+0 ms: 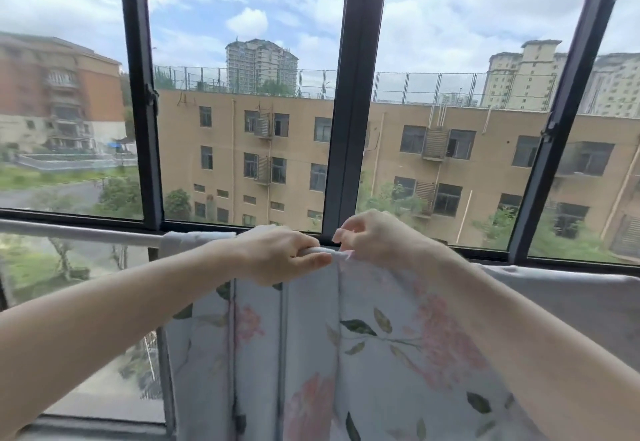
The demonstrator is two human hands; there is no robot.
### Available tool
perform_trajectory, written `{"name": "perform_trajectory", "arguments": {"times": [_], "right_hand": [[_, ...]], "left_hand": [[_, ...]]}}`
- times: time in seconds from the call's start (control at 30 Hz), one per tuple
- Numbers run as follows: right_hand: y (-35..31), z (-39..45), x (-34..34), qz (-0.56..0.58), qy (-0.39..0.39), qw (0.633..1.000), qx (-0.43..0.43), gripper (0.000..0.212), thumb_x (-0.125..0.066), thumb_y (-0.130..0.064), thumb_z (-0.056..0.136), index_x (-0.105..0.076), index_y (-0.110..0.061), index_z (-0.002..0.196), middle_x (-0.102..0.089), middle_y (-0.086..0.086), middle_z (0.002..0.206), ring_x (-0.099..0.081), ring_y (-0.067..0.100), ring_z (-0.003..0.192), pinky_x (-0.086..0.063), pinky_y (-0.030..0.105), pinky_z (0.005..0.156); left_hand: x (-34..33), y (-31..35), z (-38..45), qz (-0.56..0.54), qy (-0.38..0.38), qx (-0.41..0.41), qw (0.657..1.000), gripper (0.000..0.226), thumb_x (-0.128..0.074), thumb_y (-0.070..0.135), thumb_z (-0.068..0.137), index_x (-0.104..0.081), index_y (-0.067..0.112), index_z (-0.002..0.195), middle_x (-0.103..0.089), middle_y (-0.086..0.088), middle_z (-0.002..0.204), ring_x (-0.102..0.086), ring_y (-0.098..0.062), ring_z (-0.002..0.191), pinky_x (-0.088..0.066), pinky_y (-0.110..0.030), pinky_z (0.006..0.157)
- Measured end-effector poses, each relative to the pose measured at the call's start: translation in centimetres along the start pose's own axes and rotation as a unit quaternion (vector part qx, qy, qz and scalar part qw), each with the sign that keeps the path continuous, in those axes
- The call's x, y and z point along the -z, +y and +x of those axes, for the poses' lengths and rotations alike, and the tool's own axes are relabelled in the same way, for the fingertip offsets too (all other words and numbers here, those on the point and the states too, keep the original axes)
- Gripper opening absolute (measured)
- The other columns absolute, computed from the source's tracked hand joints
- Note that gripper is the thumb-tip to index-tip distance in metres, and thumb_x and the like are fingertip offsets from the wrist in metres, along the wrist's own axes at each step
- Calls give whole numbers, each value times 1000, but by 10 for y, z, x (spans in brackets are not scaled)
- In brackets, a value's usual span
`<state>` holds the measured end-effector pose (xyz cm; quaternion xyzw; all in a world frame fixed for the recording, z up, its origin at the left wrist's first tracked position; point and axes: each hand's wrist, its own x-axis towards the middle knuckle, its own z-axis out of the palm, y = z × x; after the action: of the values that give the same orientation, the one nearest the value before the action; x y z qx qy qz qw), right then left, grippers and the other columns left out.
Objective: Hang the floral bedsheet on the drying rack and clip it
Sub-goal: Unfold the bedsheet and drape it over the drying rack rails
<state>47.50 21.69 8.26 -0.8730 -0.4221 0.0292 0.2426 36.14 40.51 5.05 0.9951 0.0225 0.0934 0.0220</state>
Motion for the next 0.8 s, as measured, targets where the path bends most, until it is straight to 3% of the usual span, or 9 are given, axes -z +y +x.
{"name": "perform_trajectory", "arguments": {"times": [0.07, 0.17, 0.3, 0.4, 0.43, 0.57, 0.7, 0.8], "right_hand": [[-3, -3, -20, -46, -7, 999, -20, 45, -41, -50, 104, -67, -23, 79, -67, -3, 81, -63, 24, 81, -48, 33, 66], [2, 0, -31, -78, 22, 995, -55, 50, -33, -52, 104, -64, -18, 83, -67, 3, 88, -63, 30, 90, -47, 36, 76], [-1, 7, -30, -88, 13, 994, -62, 42, -35, -50, 102, -54, -18, 83, -63, 5, 93, -58, 30, 88, -46, 36, 79], [1, 9, -35, -106, 23, 992, -69, 40, -35, -47, 101, -49, -20, 74, -62, 4, 89, -59, 30, 85, -48, 36, 80], [2, 9, -37, -110, 30, 991, -68, 40, -35, -46, 100, -50, -20, 73, -63, 4, 88, -60, 30, 85, -47, 35, 78], [-1, 9, -42, -127, 44, 988, -70, 41, -34, -44, 99, -60, -19, 80, -67, 5, 94, -61, 30, 89, -43, 35, 76], [-4, 9, -39, -136, 41, 987, -78, 42, -35, -45, 100, -64, -17, 90, -67, 7, 101, -60, 31, 93, -43, 35, 79], [-3, 7, -36, -128, 25, 987, -89, 47, -34, -51, 101, -65, -16, 95, -66, 6, 101, -60, 30, 95, -45, 36, 81]], "left_hand": [[0, 6, -5, 3, 7, 13, 1000, 56, -19, 85, 91, -45, 39, 73, -54, 6, 65, -54, -17, 64, -47, -38, 65], [-9, 11, -11, 43, 64, 33, 996, 49, -24, 77, 97, -53, 39, 86, -60, 10, 77, -60, -20, 77, -43, -37, 68], [-41, 12, -33, -9, 305, 60, 951, 45, -61, 66, 90, -57, 31, 118, -55, 9, 112, -54, -15, 107, -41, -36, 90], [-63, 25, -65, -79, 424, 121, 894, 45, -80, 50, 79, -51, 27, 106, -49, 12, 104, -49, -14, 99, -40, -33, 82], [-68, 30, -74, -88, 416, 152, 892, 43, -78, 54, 79, -49, 29, 99, -51, 15, 97, -52, -12, 92, -41, -33, 80], [-71, 43, -84, -137, 243, 265, 923, 56, -54, 86, 77, -55, 30, 82, -66, 15, 76, -65, -11, 77, -49, -32, 68], [-60, 49, -70, -138, 253, 255, 923, 49, -60, 63, 90, -52, 23, 63, -59, 8, 62, -63, -21, 72, -44, -33, 62], [-51, 39, -74, -152, 286, 262, 909, 44, -62, 46, 94, -50, 20, 60, -55, 6, 54, -61, -27, 69, -41, -33, 58]]}}
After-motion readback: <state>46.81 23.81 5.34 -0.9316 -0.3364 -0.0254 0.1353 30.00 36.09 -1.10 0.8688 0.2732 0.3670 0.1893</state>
